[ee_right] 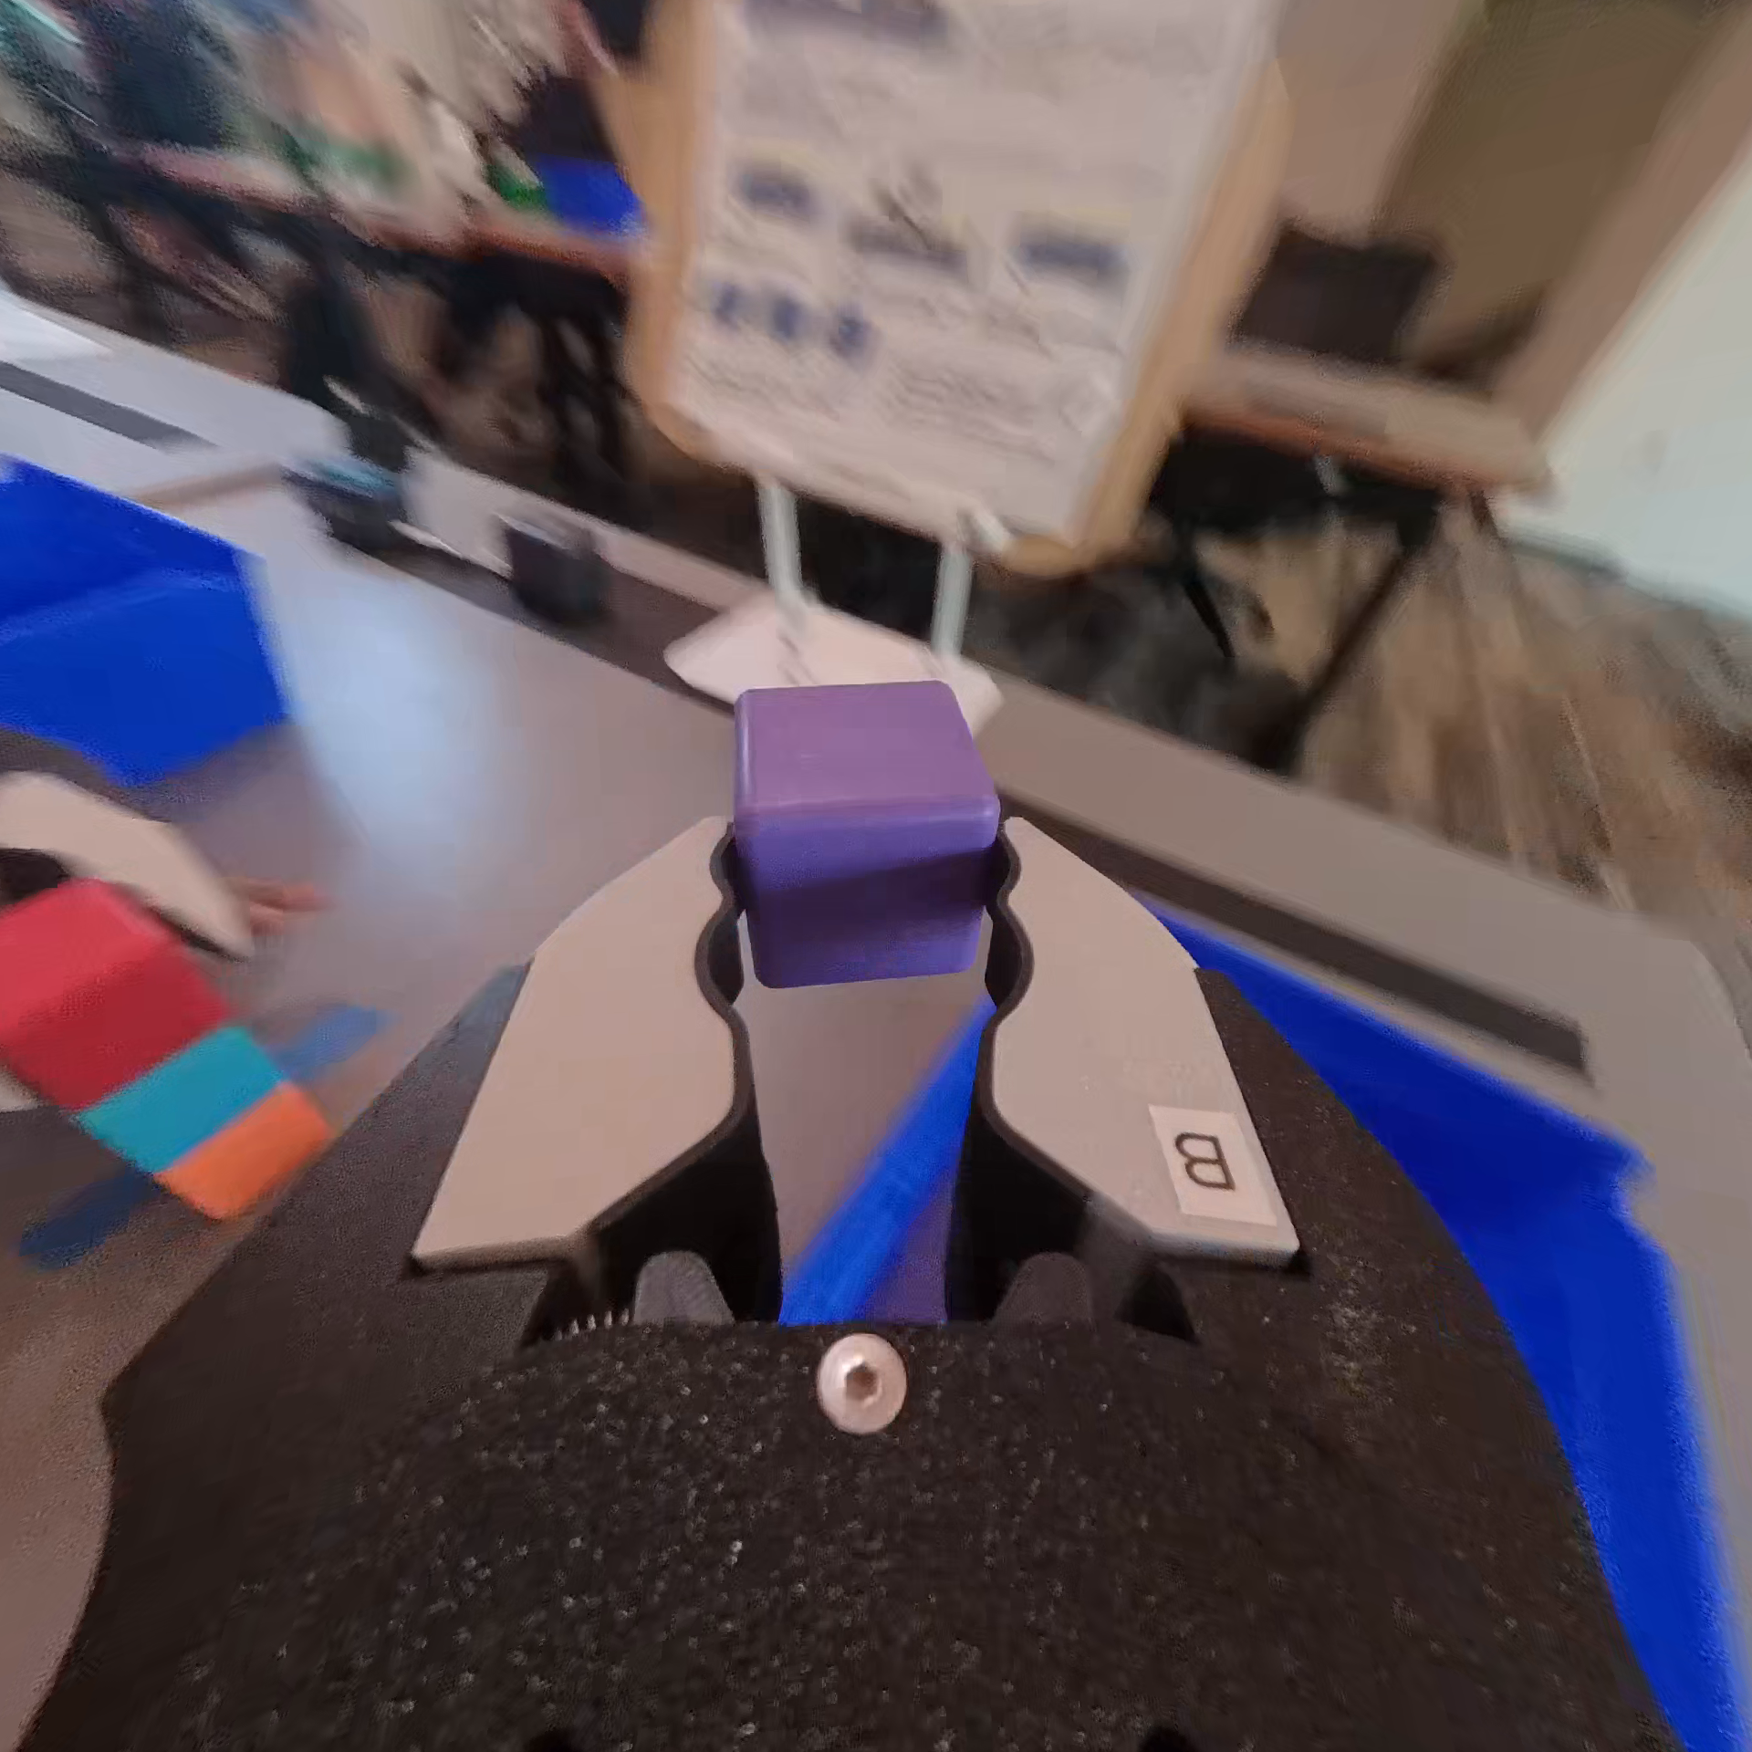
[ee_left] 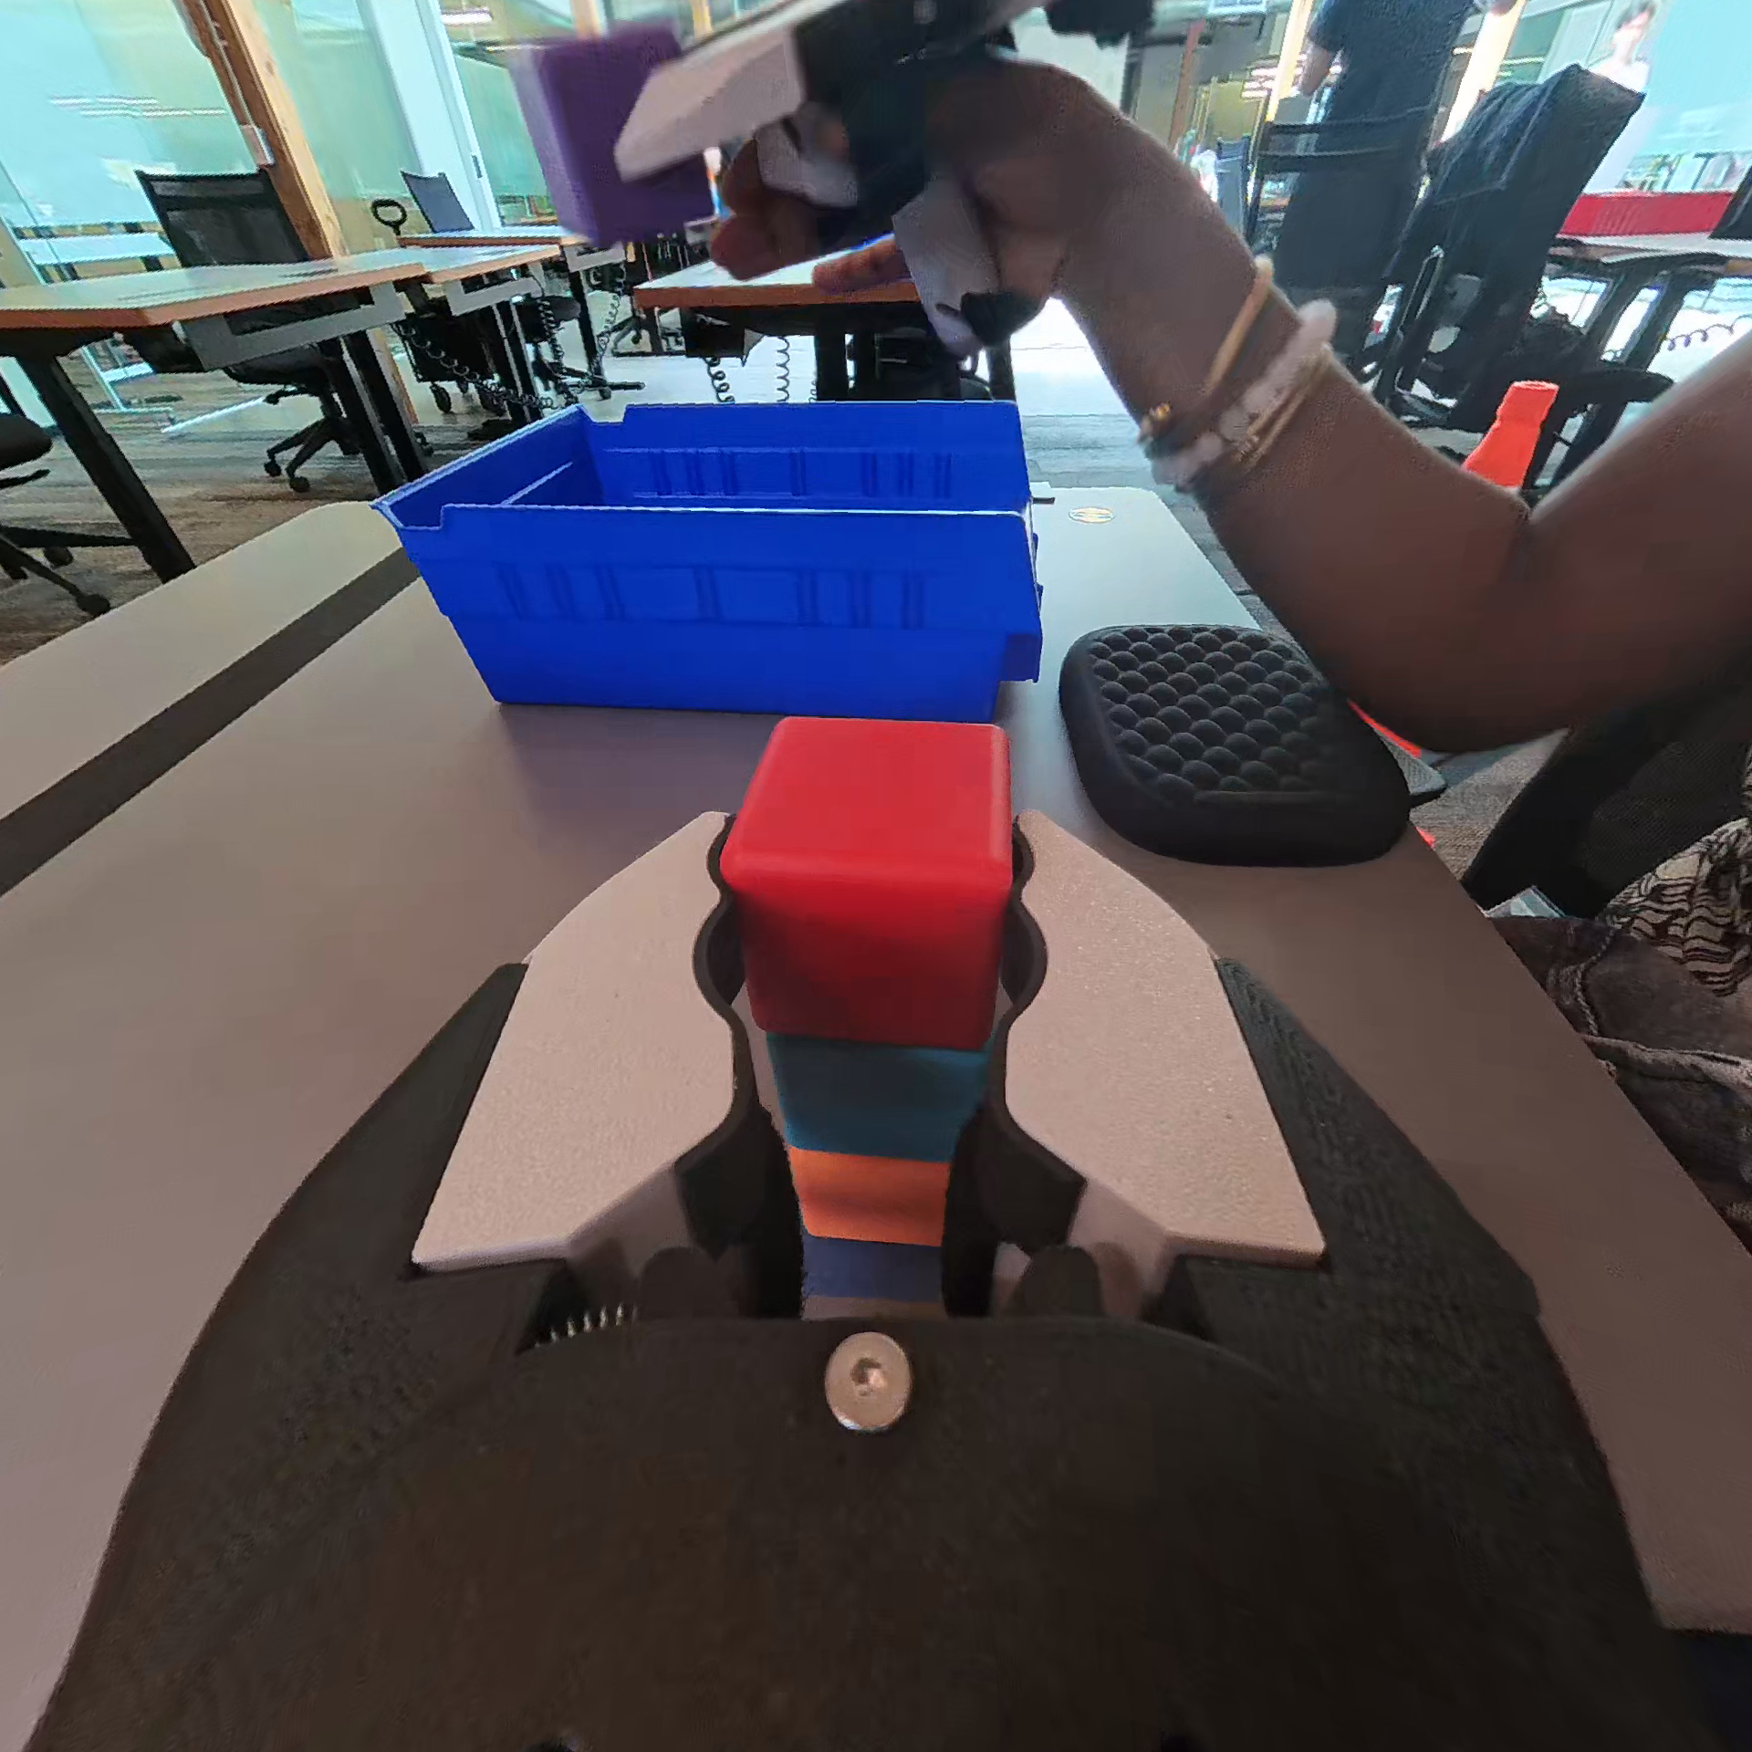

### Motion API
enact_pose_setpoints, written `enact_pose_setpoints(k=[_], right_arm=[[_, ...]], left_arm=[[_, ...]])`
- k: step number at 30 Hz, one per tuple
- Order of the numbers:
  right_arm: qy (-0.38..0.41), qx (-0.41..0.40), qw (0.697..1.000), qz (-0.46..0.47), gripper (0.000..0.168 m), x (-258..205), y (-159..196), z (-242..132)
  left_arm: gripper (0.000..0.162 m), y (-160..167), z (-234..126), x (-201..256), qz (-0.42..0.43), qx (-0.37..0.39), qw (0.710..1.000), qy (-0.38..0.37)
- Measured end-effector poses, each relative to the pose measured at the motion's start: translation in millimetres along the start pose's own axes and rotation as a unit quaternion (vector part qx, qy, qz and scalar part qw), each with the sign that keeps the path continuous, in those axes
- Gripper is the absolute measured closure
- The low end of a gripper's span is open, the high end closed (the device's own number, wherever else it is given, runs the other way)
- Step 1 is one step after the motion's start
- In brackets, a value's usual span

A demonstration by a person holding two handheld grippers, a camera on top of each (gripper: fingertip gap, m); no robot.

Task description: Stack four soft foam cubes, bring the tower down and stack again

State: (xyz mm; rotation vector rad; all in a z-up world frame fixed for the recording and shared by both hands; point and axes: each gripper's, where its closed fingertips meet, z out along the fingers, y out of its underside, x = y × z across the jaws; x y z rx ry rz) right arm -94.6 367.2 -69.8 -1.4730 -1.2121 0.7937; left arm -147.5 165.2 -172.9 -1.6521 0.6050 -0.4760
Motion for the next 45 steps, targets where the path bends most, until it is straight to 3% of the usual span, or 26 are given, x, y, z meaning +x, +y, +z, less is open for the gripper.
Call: enact_pose_setpoints(k=[2, 6, 11, 16, 20, 22, 25, 27, 29, 30, 32, 35, 39, 45], right_arm=[[0.056, -0.111, 0.992, 0.028, 0.12, 42, 34, 6], [0.08, -0.317, 0.944, 0.04, 0.119, 79, 111, 22], [0.064, -0.426, 0.902, 0.035, 0.119, 86, 161, 52], [0.068, -0.48, 0.874, 0.031, 0.119, 93, 184, 70], [0.089, -0.44, 0.893, 0.03, 0.111, 102, 176, 79], [0.097, -0.387, 0.916, 0.04, 0.101, 105, 156, 79], [0.12, -0.29, 0.949, 0.028, 0.096, 113, 107, 67], [0.079, -0.196, 0.977, -0.003, 0.097, 92, 59, 60], [-0.035, -0.083, 0.994, -0.059, 0.097, 36, 7, 50], [-0.109, -0.031, 0.989, -0.091, 0.096, -2, -13, 40], [-0.267, 0.041, 0.95, -0.157, 0.094, -85, -30, 16], [-0.404, 0.02, 0.892, -0.202, 0.094, -170, -6, 0], [-0.462, -0.071, 0.858, -0.215, 0.092, -220, 41, 12], [-0.475, -0.127, 0.843, -0.218, 0.105, -241, 73, 29]], left_arm=[[0.11, 0, 1, 1, 0.008, -0.002, 1.0, 0.001], [0.11, 0, 2, 2, 0.013, -0.002, 1.0, 0.0], [0.11, 1, 3, -1, 0.017, 0.001, 1.0, -0.007], [0.11, 1, 3, -1, 0.019, 0.001, 1.0, -0.006], [0.105, 0, 3, 0, 0.027, 0.007, 1.0, -0.005], [0.085, 0, 2, 0, 0.02, 0.009, 1.0, -0.004], [0.076, 10, 1, -1, 0.012, -0.021, 1.0, 0.001], [0.076, 21, 2, -1, 0.014, -0.047, 0.999, 0.003], [0.076, 33, 5, -2, 0.016, -0.076, 0.997, 0.004], [0.077, 39, 7, -2, 0.019, -0.091, 0.996, 0.004], [0.08, 50, 9, 0, 0.021, -0.12, 0.993, 0.01], [0.086, 55, 12, 1, 0.013, -0.13, 0.991, 0.015], [0.09, 46, 10, 0, 0.011, -0.106, 0.994, 0.012], [0.105, 43, 11, 3, 0.016, -0.098, 0.995, 0.019]])
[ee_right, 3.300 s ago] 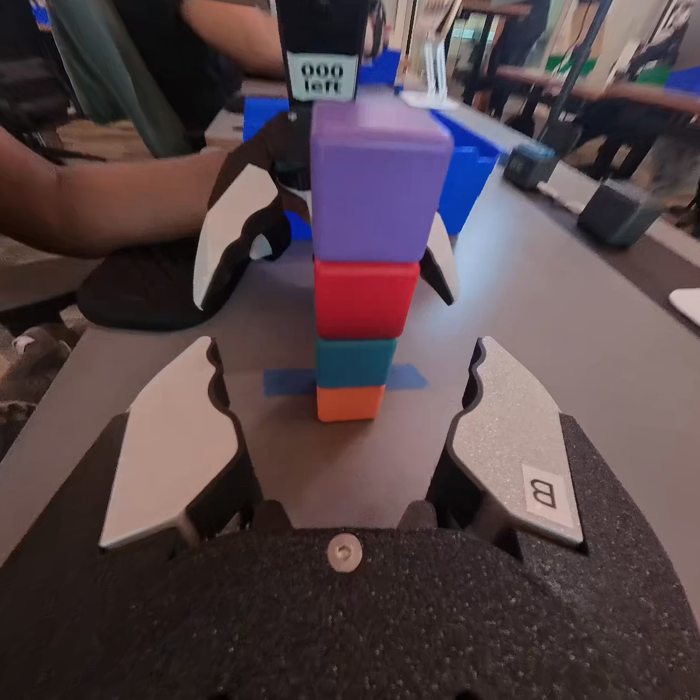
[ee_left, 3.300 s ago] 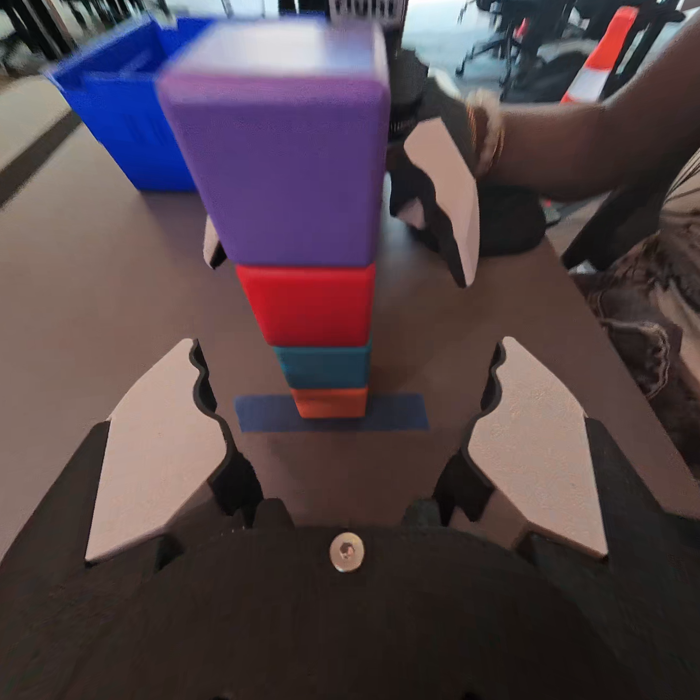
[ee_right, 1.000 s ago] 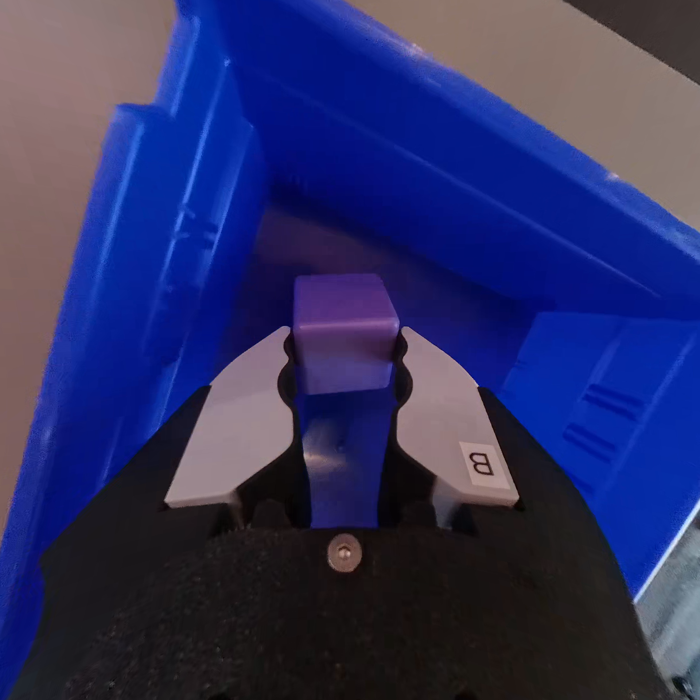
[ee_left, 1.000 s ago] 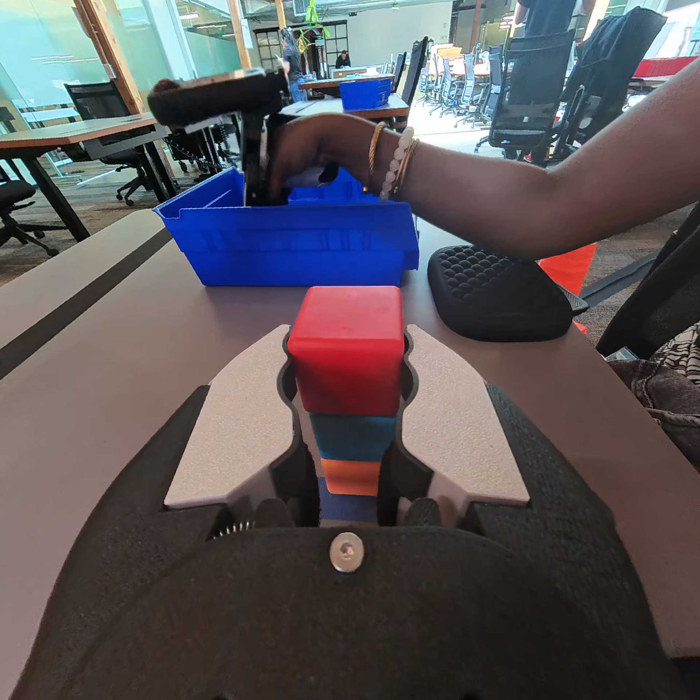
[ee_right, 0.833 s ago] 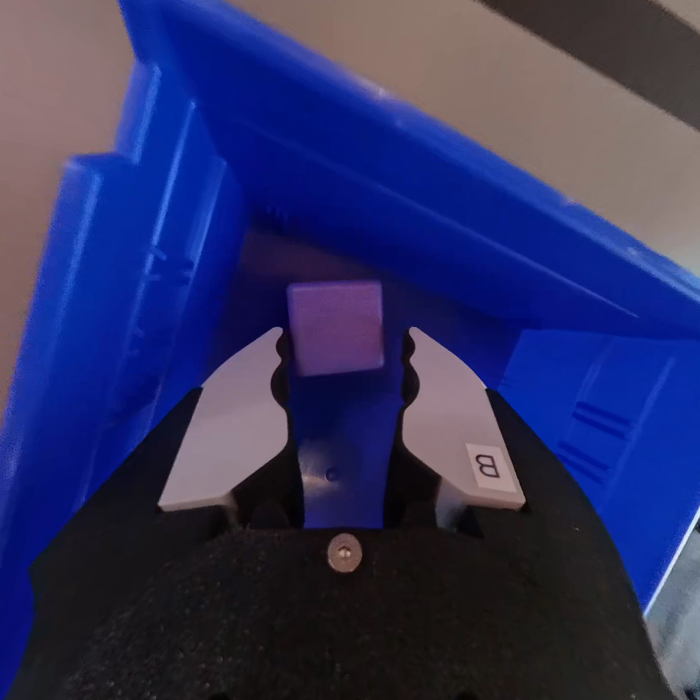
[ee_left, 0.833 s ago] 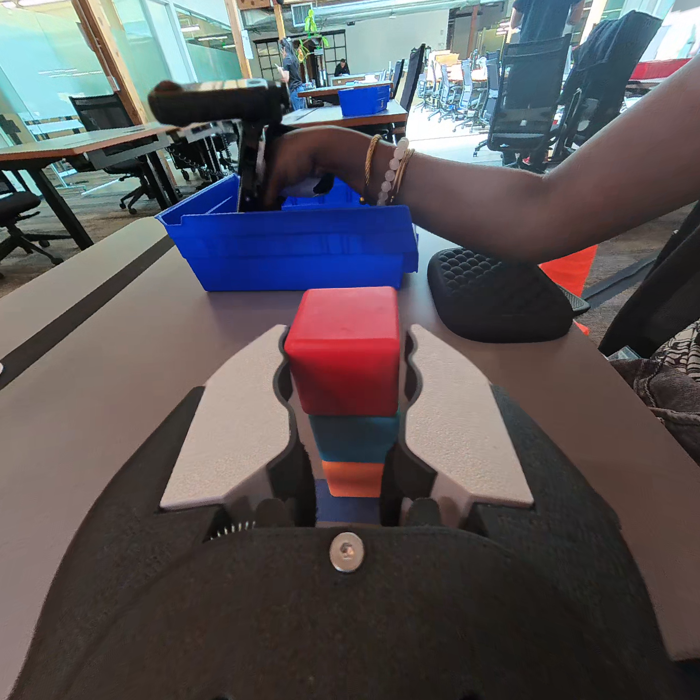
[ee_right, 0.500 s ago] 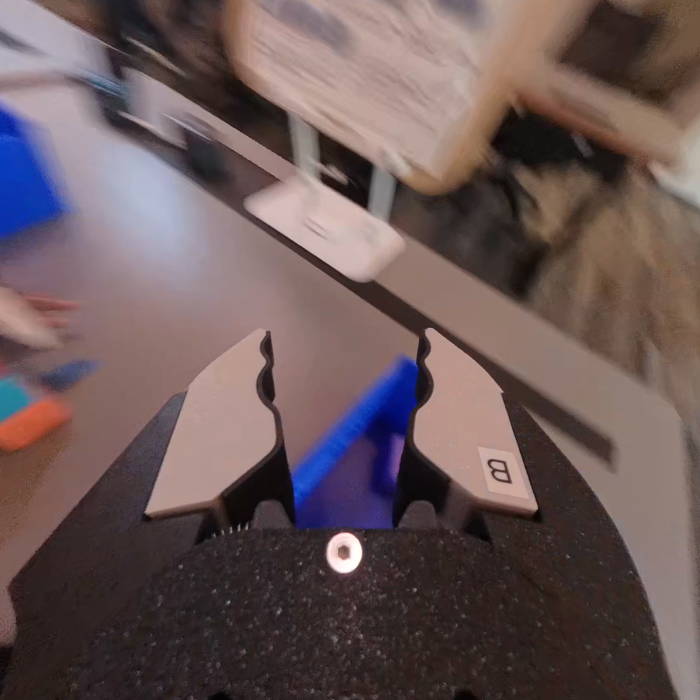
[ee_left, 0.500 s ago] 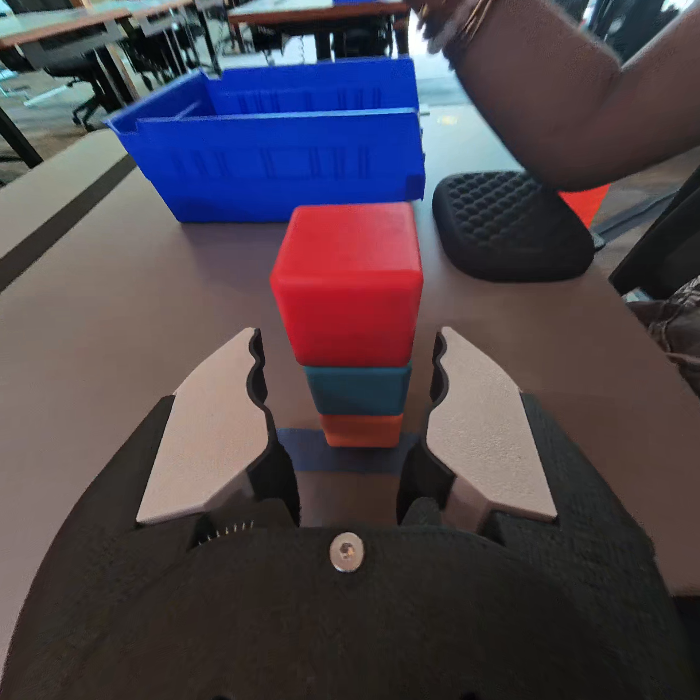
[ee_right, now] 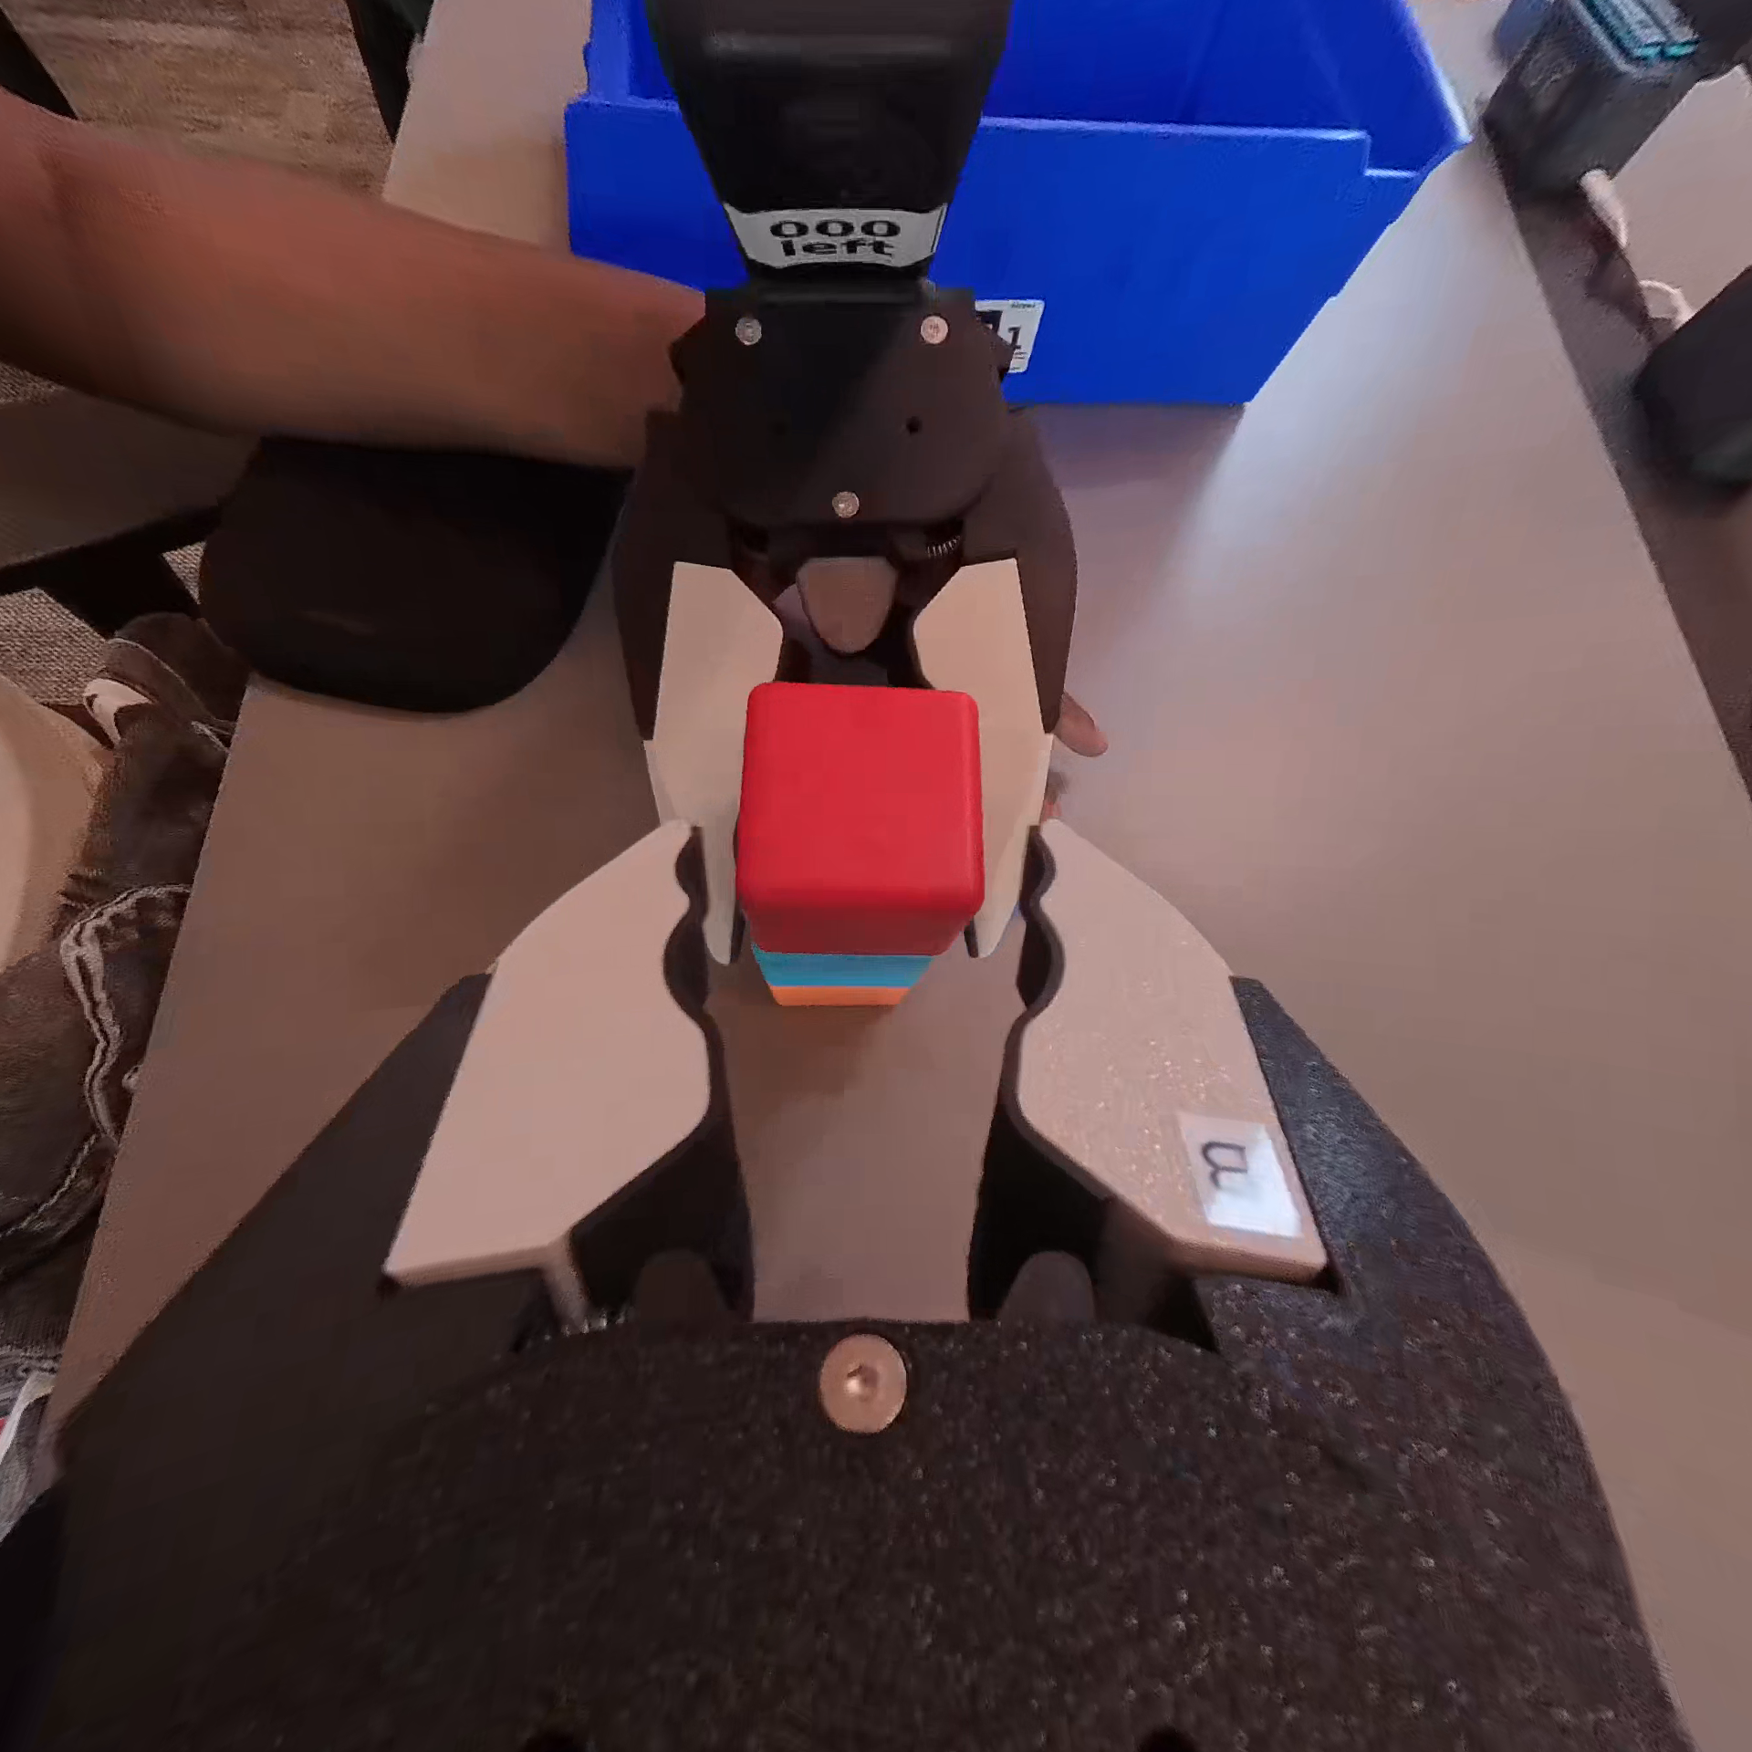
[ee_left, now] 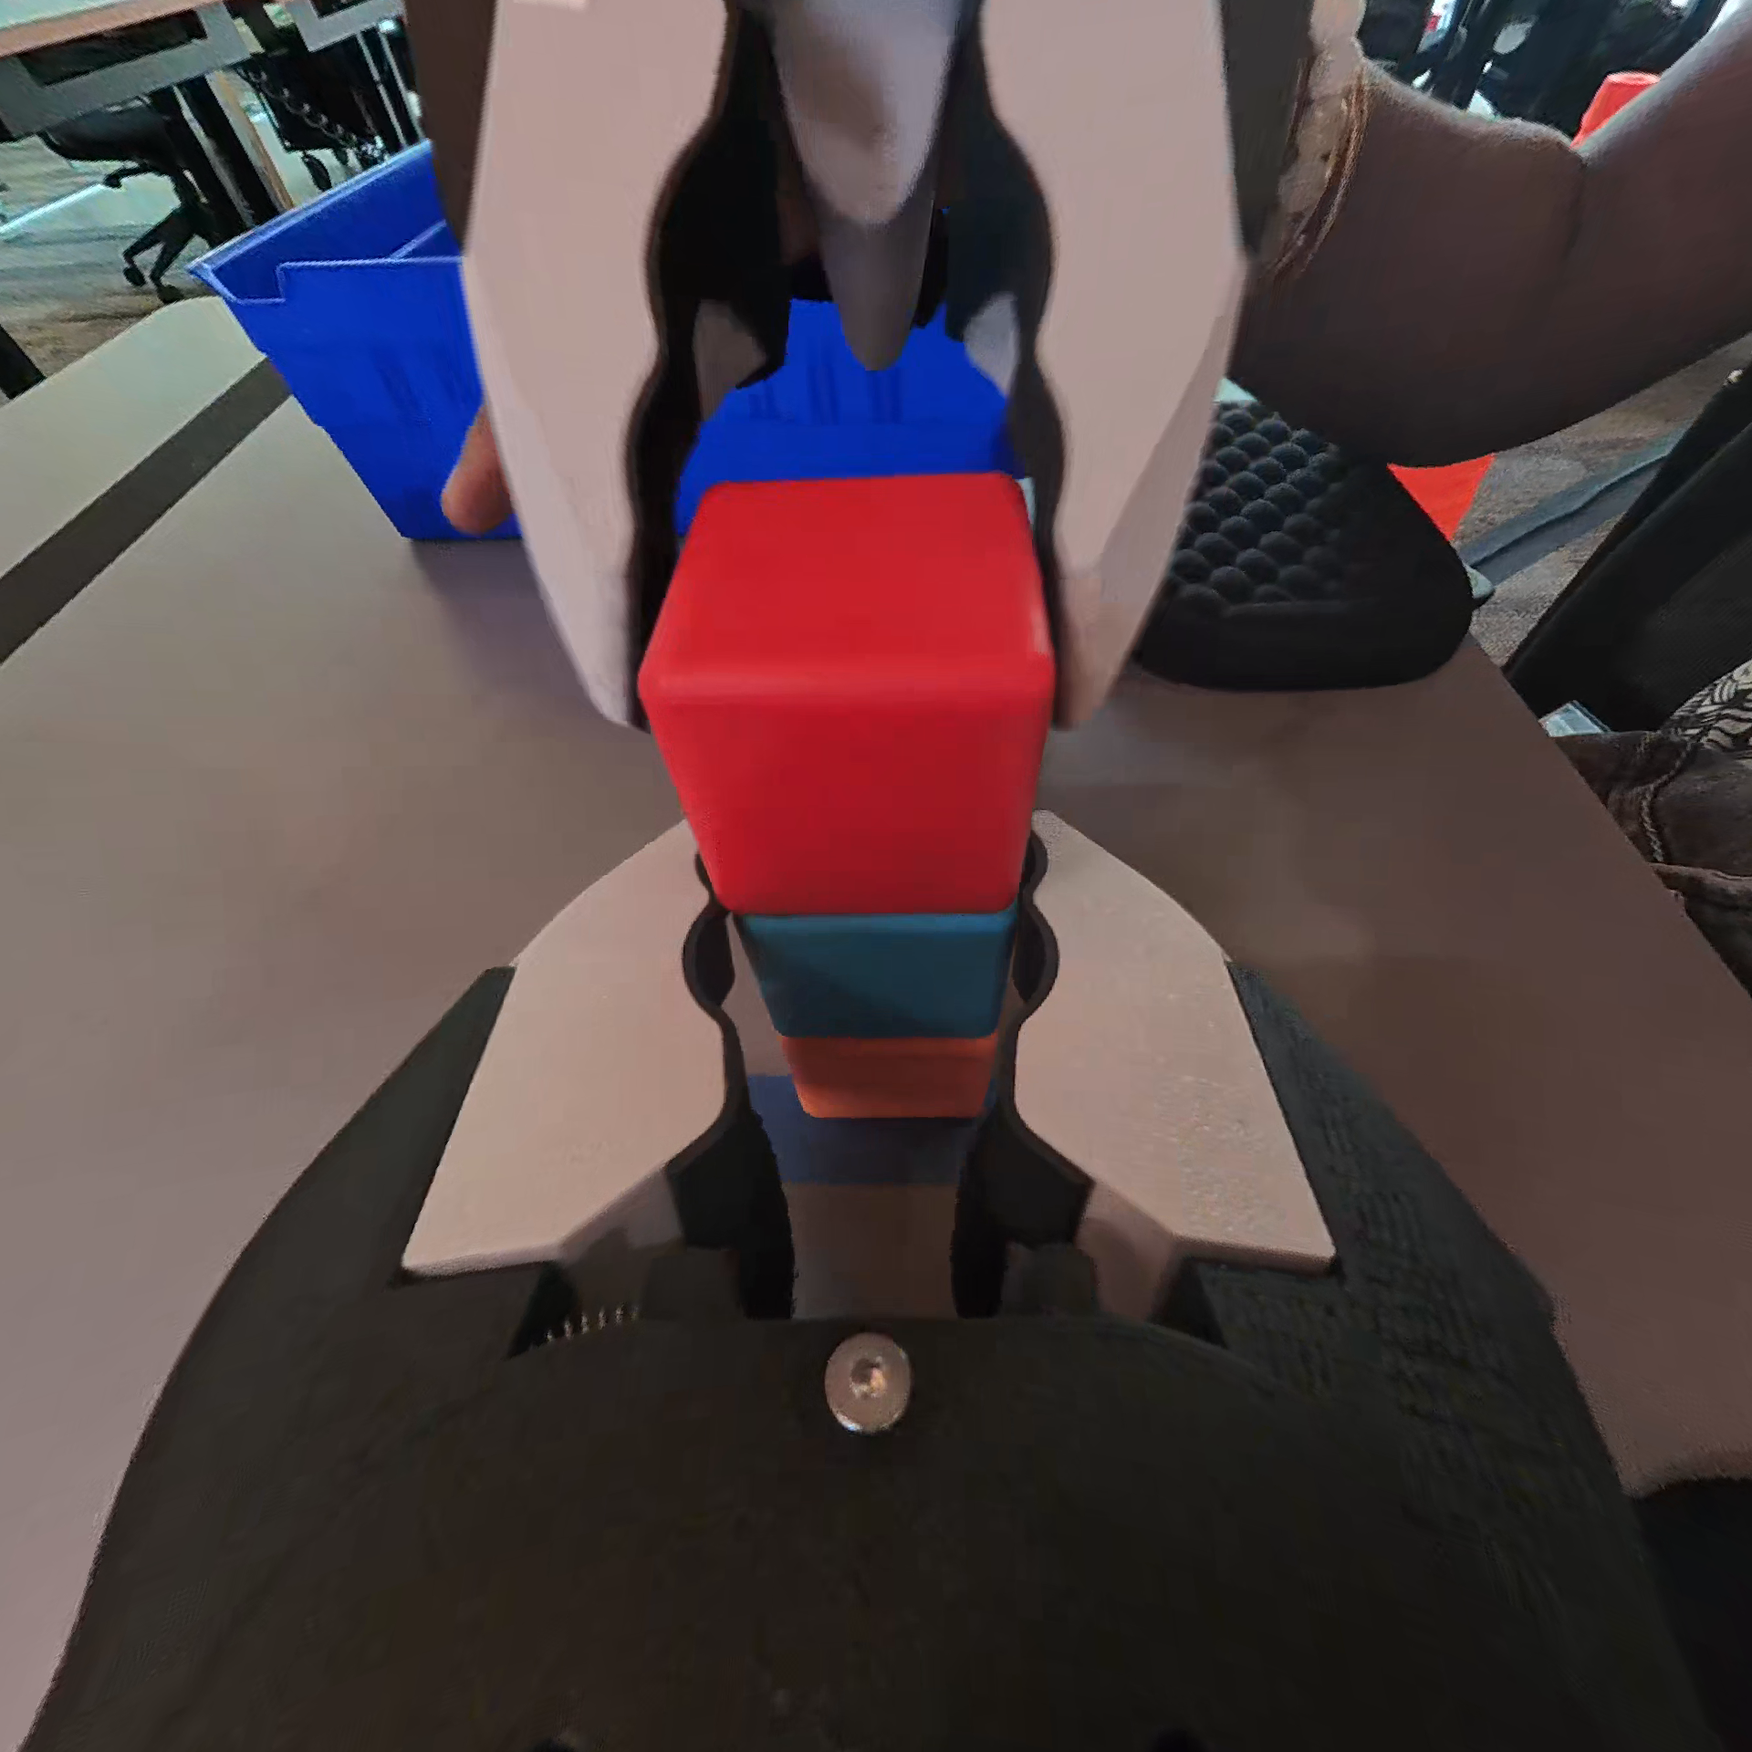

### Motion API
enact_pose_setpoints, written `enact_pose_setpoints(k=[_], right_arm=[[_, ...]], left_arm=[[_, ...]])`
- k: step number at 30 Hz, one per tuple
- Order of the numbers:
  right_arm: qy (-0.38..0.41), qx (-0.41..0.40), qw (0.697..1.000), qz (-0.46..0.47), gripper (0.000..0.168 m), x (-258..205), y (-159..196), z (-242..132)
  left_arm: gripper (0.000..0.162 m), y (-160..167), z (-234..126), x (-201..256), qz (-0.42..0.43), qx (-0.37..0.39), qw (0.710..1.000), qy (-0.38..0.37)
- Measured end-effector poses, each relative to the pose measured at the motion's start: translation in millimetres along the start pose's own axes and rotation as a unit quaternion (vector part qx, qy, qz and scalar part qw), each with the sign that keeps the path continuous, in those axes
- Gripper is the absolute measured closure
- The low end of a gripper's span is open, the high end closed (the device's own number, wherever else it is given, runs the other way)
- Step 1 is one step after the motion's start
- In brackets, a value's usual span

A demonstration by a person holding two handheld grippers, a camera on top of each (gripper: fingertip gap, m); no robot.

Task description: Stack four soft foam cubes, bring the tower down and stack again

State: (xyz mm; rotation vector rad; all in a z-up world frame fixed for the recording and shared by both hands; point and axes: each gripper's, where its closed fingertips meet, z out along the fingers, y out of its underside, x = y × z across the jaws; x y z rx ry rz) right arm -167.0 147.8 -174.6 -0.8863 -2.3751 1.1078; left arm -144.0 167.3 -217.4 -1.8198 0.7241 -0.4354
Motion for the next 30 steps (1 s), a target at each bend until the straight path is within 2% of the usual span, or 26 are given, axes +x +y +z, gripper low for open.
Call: enact_pose_setpoints(k=[1, 2, 11, 14, 20, 24, 27, 30], right_arm=[[-0.004, -0.004, 1.0, 0.003, 0.116, -1, 1, 1], [-0.005, -0.007, 1.0, 0.005, 0.12, -2, 2, 2], [0.001, -0.006, 1.0, 0.005, 0.119, 0, 3, -8], [0.018, 0.02, 1.0, 0.012, 0.119, 6, -2, -24], [0.07, 0.057, 0.995, 0.036, 0.119, 24, 0, -62], [0.151, 0.06, 0.985, 0.059, 0.12, 44, 9, -103], [0.279, 0.041, 0.951, 0.123, 0.119, 75, 37, -154], [0.444, 0.028, 0.865, 0.231, 0.12, 109, 88, -220]], left_arm=[[0.106, 0, 0, 1, -0.006, 0.0, 1.0, 0.003], [0.107, 0, 0, 1, -0.01, 0.001, 1.0, 0.006], [0.108, 4, 2, 1, -0.01, -0.023, 1.0, 0.001], [0.108, 9, 4, 0, 0.009, -0.041, 0.999, -0.007], [0.109, -8, 2, 6, 0.016, -0.011, 1.0, -0.001], [0.109, -6, 1, 6, 0.01, -0.013, 1.0, 0.002], [0.109, 0, 1, 6, 0.009, -0.023, 1.0, 0.007], [0.109, -1, 1, 6, 0.008, -0.019, 1.0, 0.008]])
